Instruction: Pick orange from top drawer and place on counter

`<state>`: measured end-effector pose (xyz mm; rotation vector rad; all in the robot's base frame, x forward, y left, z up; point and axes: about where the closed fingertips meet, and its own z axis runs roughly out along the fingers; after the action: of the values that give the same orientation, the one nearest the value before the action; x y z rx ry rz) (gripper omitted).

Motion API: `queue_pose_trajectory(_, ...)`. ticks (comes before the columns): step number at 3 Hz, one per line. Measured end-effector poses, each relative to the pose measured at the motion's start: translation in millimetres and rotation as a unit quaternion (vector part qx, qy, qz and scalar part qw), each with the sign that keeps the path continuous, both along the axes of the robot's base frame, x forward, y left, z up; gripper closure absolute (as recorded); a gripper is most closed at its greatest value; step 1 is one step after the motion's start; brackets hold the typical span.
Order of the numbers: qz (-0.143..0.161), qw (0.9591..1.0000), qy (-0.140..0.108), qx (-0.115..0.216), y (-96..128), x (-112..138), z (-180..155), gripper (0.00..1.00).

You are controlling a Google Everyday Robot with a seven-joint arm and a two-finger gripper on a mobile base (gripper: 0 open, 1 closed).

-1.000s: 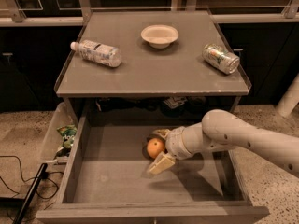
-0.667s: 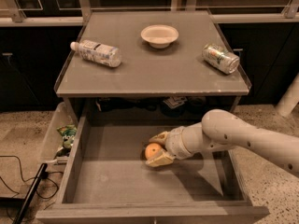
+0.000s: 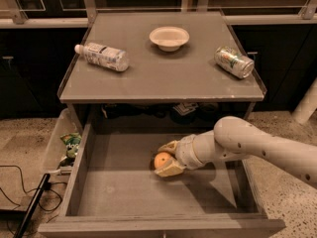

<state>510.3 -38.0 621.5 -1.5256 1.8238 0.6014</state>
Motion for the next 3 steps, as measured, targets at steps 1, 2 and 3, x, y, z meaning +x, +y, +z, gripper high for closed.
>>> queue_pose_trajectory(1,0.007,0.9999,0.006,-0.007,3.4,-8.0,17.8,1.0)
queue_pose_trajectory(2,0.019,0.9997,0.003,-0.016,4.3,-14.5,57.7,1.0)
queue_pose_trajectory(3,0.03,0.9991,-0.01,-0.027,-5.3,-12.4,112.4,1.0)
